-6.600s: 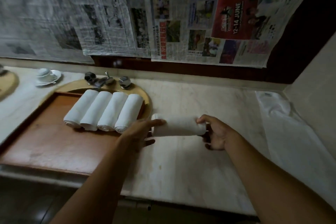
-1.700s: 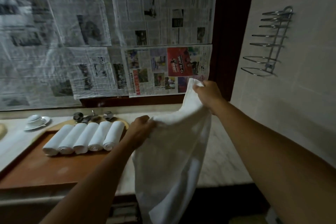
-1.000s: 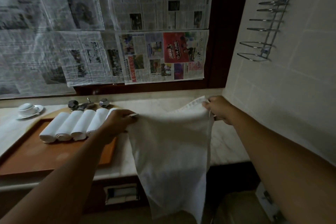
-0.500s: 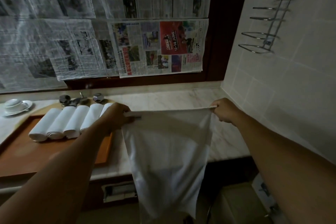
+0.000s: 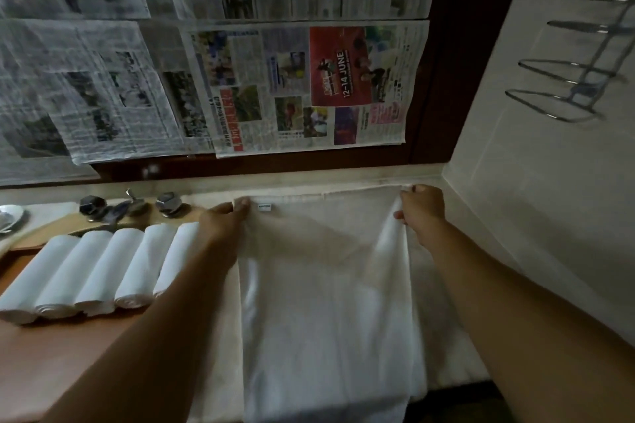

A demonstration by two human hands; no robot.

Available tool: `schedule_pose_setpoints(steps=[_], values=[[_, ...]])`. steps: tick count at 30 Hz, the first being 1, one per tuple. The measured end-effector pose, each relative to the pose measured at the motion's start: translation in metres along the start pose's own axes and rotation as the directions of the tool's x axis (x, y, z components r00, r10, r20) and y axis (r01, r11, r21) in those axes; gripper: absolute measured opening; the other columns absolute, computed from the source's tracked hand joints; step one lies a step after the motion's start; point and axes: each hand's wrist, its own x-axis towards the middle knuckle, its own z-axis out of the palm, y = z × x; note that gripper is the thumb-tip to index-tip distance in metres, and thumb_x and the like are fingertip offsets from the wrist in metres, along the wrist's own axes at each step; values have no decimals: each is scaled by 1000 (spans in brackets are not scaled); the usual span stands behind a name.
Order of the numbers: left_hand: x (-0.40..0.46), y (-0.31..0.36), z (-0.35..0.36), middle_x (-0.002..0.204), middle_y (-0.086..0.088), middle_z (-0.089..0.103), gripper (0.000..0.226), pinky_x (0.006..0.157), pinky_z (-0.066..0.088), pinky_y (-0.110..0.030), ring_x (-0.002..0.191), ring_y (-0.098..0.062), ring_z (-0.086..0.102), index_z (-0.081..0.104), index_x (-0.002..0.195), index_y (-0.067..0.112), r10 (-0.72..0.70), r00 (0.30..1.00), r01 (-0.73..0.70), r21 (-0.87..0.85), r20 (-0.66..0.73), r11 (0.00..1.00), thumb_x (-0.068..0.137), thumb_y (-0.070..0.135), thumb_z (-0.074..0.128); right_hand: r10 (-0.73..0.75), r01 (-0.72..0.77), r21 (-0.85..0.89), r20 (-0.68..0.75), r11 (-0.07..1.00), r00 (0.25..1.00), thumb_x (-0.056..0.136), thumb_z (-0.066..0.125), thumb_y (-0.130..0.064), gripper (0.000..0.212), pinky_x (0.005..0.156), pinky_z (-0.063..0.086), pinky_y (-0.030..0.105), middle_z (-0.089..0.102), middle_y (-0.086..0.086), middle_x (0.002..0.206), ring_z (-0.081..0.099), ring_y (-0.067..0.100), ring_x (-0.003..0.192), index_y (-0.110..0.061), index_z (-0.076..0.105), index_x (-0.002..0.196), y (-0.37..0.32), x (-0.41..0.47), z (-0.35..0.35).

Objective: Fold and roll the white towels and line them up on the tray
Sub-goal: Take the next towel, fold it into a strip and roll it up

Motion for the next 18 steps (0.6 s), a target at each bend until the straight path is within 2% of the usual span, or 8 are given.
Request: schedule_pose_setpoints(steps=[4,6,8,10,12,13,15,18], values=[[62,9,43,79,-6,69,24,49,53,-22,70,-21,66,73,102,9,88,993,-84,55,-74,995,95,31,68,-14,14,19,-8,1000,1000,100,50,-14,17,73,60,36,69,10,93,70,22,76,-8,66,105,-14,68,42],[90,6,64,96,-7,69,26,54,48,-14,91,-24,67,67,114,11,183,974,-154,205,-131,967,97,30,64,-58,57,-66,-3,996,998,100,50,-16,17,88,56,41,67,13,104,68,30,98,-11,65,105,-9,97,63],[105,-21,79,131,-13,59,46,85,53,-29,119,-31,57,54,136,14,291,949,-169,579,-123,798,97,36,61,-111,108,-258,2,960,994,100,51,-19,34,98,47,39,55,13,136,55,32,122,-11,55,133,17,106,84],[99,-74,89,145,-14,48,61,99,46,-46,127,-36,50,44,146,15,314,942,-277,803,119,528,96,50,49,-225,259,-490,127,833,966,99,51,-27,49,104,40,43,38,11,153,44,35,134,-14,43,146,63,93,107],[81,-132,92,157,-13,35,83,107,38,-47,140,-35,38,34,153,17,96,914,-405,867,395,290,88,69,22,-210,453,-641,421,619,882,99,39,-43,57,112,30,48,23,7,162,30,34,144,-21,37,151,116,66,126],[73,-155,91,165,-10,20,90,114,30,-47,149,-31,24,23,157,21,-11,894,-436,875,448,208,86,73,11,-154,507,-677,512,534,845,99,29,-52,61,115,23,51,15,4,164,21,32,149,-26,31,154,137,56,132],[76,-181,90,167,-2,-6,88,121,14,-45,154,-23,-2,3,160,27,-45,883,-455,876,467,162,87,76,3,-91,511,-719,537,472,839,93,13,-64,70,118,14,53,4,1,165,6,29,152,-33,20,156,162,54,142],[109,-179,96,165,0,-16,84,123,3,-42,153,-20,-12,-6,159,29,-8,875,-480,869,484,124,90,75,5,-81,507,-736,532,448,843,88,4,-69,76,119,6,51,-6,-2,166,-7,25,152,-37,8,157,160,82,159]])
